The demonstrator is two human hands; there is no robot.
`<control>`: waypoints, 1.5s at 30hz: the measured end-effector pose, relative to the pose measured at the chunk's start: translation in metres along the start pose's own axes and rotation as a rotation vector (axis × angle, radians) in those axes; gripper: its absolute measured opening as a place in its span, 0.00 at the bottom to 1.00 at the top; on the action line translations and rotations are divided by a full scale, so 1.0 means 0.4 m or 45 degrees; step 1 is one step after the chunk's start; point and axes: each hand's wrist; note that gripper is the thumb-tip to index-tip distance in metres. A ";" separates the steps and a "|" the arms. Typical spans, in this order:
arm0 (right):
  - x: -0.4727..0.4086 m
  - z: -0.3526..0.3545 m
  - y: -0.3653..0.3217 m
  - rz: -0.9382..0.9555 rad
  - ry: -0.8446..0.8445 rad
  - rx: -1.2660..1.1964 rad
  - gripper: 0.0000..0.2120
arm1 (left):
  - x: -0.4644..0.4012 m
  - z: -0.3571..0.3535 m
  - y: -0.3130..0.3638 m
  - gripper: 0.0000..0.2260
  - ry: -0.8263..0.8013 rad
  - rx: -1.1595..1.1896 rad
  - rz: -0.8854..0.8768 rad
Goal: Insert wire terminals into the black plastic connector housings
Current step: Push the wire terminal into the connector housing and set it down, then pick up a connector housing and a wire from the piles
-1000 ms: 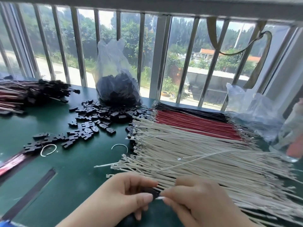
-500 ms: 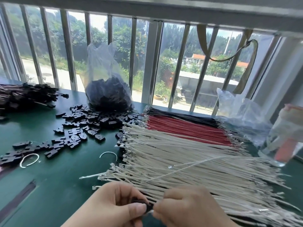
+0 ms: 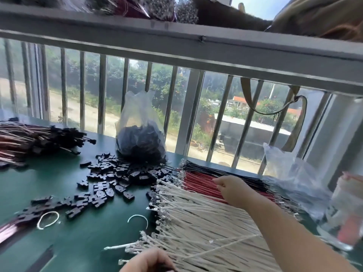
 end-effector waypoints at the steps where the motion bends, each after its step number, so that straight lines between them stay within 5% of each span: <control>1: -0.028 -0.008 0.001 -0.018 0.008 0.009 0.15 | -0.019 0.011 0.001 0.06 0.015 -0.021 -0.045; 4: -0.064 -0.037 -0.014 -0.127 0.037 0.051 0.09 | -0.030 0.028 -0.004 0.11 0.265 -0.134 -0.078; 11: -0.060 -0.026 -0.033 -0.070 0.043 0.423 0.09 | -0.009 0.015 0.037 0.11 0.228 -0.019 -0.078; 14: -0.047 0.001 -0.029 -0.088 0.034 0.334 0.12 | -0.001 0.020 0.060 0.05 0.203 0.121 -0.030; 19: 0.040 0.042 -0.048 0.137 0.531 -0.121 0.13 | 0.003 0.006 0.062 0.02 0.294 0.341 0.041; 21: 0.104 0.072 -0.085 0.201 0.450 -0.301 0.07 | 0.004 -0.001 0.064 0.01 0.318 0.380 0.053; 24: 0.207 0.063 -0.127 0.242 0.217 -0.255 0.15 | 0.007 -0.004 0.067 0.01 0.314 0.368 0.046; 26: 0.269 0.029 -0.151 0.296 -0.016 -0.235 0.07 | 0.010 -0.004 0.066 0.02 0.270 0.356 0.057; 30: 0.343 -0.047 -0.160 0.319 -0.302 -0.487 0.21 | 0.013 -0.006 0.063 0.05 0.213 0.304 0.065; 36: 0.372 -0.103 -0.150 0.262 -0.011 -0.592 0.05 | 0.021 -0.013 0.070 0.06 0.188 0.203 0.072; 45: 0.383 -0.113 -0.131 0.438 0.098 -0.317 0.10 | 0.025 -0.021 0.079 0.12 0.183 0.252 0.073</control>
Point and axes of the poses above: each hand's wrist, its own x-axis away from the middle knuckle, its own z-axis out of the back of the hand, y = z × x, and after that the axes turned 8 degrees about -y, right-handed
